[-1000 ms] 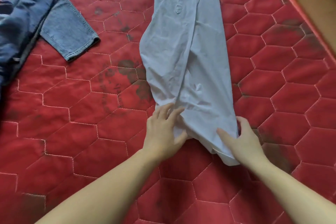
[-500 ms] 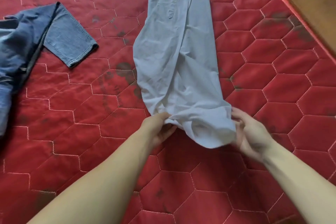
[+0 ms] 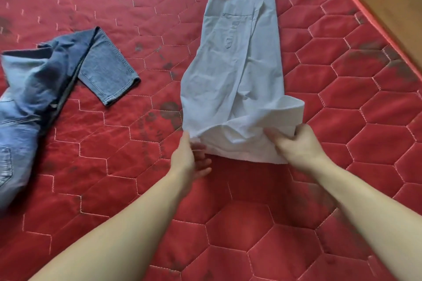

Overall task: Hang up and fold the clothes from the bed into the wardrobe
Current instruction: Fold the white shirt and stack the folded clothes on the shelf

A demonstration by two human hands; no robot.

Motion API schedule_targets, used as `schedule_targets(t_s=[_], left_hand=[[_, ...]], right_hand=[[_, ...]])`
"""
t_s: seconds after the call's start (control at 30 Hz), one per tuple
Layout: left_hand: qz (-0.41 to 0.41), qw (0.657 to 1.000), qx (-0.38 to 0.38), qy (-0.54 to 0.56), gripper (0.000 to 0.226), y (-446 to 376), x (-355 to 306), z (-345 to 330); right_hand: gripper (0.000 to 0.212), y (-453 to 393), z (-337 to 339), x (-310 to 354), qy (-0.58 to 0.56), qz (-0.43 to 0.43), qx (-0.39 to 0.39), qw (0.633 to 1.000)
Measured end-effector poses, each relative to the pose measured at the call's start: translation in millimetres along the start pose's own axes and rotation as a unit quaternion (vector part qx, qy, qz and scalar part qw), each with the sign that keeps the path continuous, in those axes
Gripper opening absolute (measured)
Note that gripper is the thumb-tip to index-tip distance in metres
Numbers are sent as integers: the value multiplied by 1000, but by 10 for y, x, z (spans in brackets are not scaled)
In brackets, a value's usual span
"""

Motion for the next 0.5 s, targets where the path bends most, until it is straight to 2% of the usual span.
schedule_targets(t_s=[0.07, 0.1, 0.13, 0.17, 0.2, 0.27, 0.3, 0.4, 0.47, 0.5], left_hand=[[-145, 986, -46, -67, 39, -92, -277, 59], [-213, 966, -46, -137, 44, -129, -397, 52], [-250, 943, -28, -218, 62, -172, -475, 14], [-260, 920, -6, -293, 78, -246, -506, -36], [-255, 899, 9, -355, 81, -316, -534, -75], [-261, 873, 25, -412, 59, -362, -661, -170], [-275, 875, 26, -396, 52, -393, -759, -208], [-293, 914, 25, -278, 41, -497, -1084, -294], [-279, 925, 10, -258, 35, -646, -1203, -356], [-261, 927, -6, -270, 37, -743, -1207, -364]], right_hand=[[15, -254, 53, 103, -30, -2, 17, 999], [14, -374, 66, 135, -34, -6, 34, 999], [14, -492, 71, 159, -31, -7, 54, 998], [15, -601, 70, 184, -31, -11, 73, 997], [17, -707, 66, 199, -32, -16, 92, 995], [19, -911, 32, 261, -33, -21, 123, 992], [19, -1024, 11, 305, -39, -23, 129, 991], [23, -1475, -45, 402, -89, -23, 98, 991], [41, -1745, -100, 340, -81, -46, 62, 994], [49, -1822, -119, 232, -43, -78, 54, 995]])
Point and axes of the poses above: each hand's wrist, its own y-axis away from the middle knuckle, its own z-axis out of the back of the hand, x = y × z, the point moved 5 cm from there along -y, towards the middle knuckle, and after that the axes turned 6 degrees about z, right-handed, at the moved point
